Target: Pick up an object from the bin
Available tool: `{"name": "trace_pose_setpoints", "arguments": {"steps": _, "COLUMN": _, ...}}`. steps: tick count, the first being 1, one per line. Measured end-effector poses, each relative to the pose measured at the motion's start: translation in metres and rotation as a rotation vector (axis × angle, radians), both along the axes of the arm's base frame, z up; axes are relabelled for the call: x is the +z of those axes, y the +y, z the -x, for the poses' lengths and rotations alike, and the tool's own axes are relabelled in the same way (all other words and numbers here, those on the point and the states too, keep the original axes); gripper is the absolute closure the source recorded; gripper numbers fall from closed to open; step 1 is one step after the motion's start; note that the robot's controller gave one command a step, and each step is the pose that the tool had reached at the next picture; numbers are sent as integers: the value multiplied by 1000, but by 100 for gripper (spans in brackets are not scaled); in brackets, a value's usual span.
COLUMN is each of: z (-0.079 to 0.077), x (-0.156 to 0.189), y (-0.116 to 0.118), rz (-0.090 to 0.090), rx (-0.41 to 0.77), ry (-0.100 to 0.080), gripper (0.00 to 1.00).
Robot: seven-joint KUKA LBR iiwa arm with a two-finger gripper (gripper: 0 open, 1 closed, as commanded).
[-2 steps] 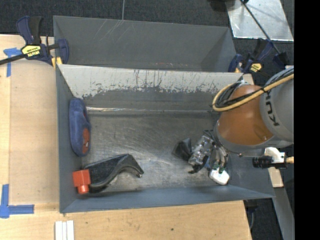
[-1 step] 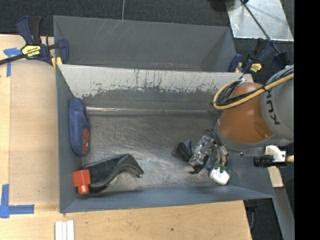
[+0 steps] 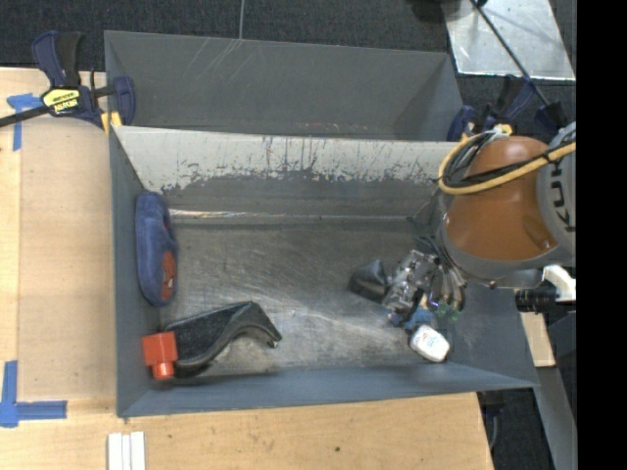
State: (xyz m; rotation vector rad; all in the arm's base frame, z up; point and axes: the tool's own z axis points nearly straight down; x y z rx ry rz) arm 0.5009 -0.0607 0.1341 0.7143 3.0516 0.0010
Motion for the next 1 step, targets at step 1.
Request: {"name": "trace_pose_setpoints", "arguments": {"steps": 1, "z": -2, "x": 66, "y": -1, "rz": 0, "rx": 3, "ry": -2, "gripper": 100}}
